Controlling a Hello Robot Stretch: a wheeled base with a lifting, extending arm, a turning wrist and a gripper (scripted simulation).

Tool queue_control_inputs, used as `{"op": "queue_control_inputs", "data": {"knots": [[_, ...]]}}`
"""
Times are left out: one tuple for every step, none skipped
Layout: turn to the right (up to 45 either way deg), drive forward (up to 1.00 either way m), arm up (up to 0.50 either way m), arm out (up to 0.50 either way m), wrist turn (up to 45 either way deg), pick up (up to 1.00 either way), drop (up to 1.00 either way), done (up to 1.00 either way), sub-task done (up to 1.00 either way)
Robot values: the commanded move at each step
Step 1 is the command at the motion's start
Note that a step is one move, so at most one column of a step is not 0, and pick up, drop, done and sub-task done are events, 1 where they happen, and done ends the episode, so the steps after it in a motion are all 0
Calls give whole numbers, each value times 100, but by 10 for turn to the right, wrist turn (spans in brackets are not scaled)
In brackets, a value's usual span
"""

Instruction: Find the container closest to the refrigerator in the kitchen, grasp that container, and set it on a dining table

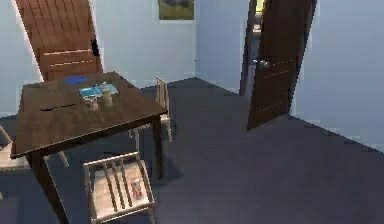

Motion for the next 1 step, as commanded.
{"op": "queue_control_inputs", "data": {"knots": [[450, 0, 0, 0, 0, 0, 0, 0, 0]]}}
